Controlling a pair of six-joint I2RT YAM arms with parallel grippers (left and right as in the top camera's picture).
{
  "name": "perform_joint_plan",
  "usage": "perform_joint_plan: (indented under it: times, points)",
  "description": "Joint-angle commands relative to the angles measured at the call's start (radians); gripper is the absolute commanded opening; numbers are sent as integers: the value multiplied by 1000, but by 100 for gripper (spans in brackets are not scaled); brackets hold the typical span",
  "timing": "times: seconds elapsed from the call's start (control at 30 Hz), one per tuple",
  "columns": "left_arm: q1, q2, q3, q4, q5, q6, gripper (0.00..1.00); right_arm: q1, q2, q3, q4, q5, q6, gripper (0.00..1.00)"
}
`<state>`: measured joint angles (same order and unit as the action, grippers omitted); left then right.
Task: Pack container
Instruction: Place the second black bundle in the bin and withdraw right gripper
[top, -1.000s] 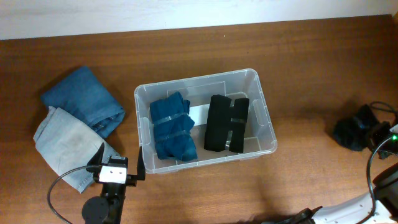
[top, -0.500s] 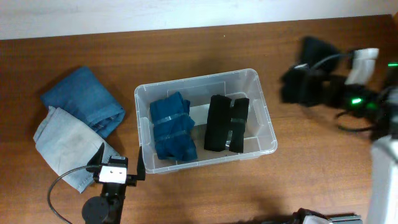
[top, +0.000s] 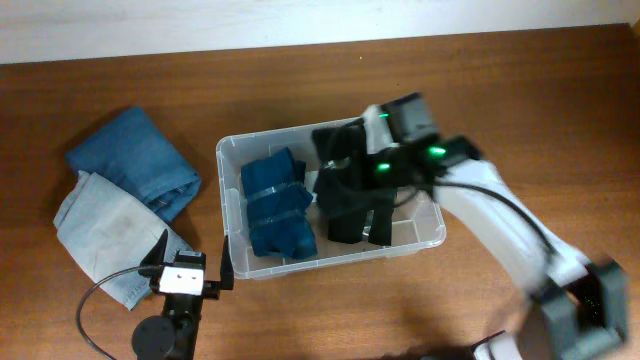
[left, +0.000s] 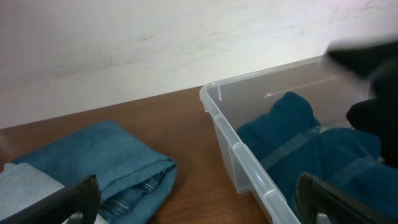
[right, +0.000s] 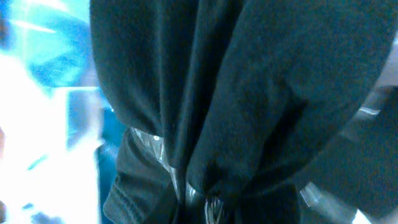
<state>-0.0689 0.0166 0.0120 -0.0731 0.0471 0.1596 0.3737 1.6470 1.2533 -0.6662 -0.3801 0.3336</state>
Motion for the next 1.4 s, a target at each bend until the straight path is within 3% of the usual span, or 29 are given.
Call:
perform_joint_plan:
  times: [0.0,0.03,0.07,0.13,0.17,0.5,0.7,0.87,1.03,1.27,1.37]
  points:
    - [6,-5,-3,-6,-3,-9,100,52,160,-14,48,34,43,16]
    - [6,-5,-3,-6,-3,-9,100,53,195,-14,61,34,43,25]
    - [6,-5,-3,-6,-3,-9,100,52,219,-13,66,34,43,41]
    - [6,-5,-3,-6,-3,-9,100,51,240,-13,60,33,23,93]
    - [6,-5,-3,-6,-3,-9,100,51,235,-12,56,29,-7,99]
    - [6,-5,-3,-6,-3,-9,100,27,-138,230,-143,280,-133,99]
    - [6,-5,-3,-6,-3,-9,100,-158,-309,256,-225,288,-132,98]
    - [6,-5,-3,-6,-3,-9,100,-402,-307,240,-400,280,-131,98]
    - [6,-5,-3,-6,-3,-9,100,-586,-280,137,-468,229,-148,99]
    - [6,-5,-3,-4,-2,-12,100,-623,-274,-42,-428,227,-180,98]
    - [6,-5,22,-29,-102,-195,100,-623,-274,-56,-417,226,-180,98]
